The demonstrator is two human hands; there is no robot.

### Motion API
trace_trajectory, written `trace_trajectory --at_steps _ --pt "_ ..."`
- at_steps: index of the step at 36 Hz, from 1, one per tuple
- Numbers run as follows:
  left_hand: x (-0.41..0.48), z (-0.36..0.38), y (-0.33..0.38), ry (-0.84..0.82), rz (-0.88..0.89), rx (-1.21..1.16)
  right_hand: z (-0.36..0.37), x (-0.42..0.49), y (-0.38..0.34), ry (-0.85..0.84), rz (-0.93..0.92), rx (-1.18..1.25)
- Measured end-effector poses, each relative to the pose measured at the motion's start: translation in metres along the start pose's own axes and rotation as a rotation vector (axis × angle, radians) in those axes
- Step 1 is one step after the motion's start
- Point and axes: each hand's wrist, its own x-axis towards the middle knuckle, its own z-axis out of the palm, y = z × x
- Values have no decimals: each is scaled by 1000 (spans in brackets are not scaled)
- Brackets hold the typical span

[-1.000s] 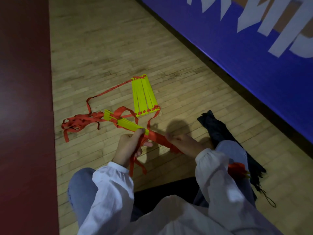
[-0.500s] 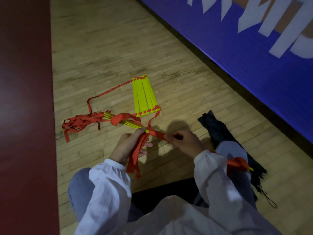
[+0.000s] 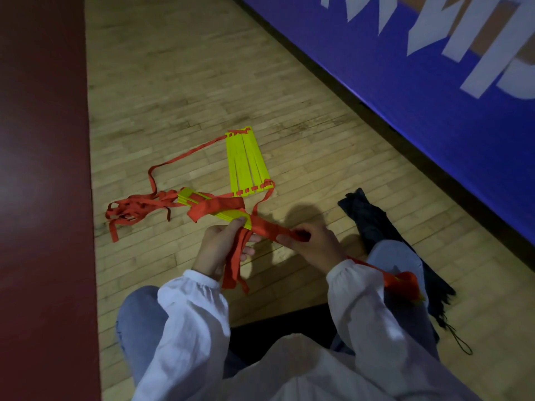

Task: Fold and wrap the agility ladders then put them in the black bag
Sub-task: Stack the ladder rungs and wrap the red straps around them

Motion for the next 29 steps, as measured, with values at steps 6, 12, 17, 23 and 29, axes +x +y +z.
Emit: trace_trajectory --at_steps 6,12,17,23,29 --pt "0 1 1 6 5 22 0 -2 -1 -8 -8 0" --pt "3 0 -3 -2 -5 73 1 -1 1 -55 2 -25" --pt "0 -3 -4 -41 22 117 -2 1 4 -111 -7 -14" --pt "-1 -5 -5 -96 70 134 -2 0 1 -124 -15 -12" --pt "1 -3 -6 -116 67 124 -4 0 0 -125 -9 12"
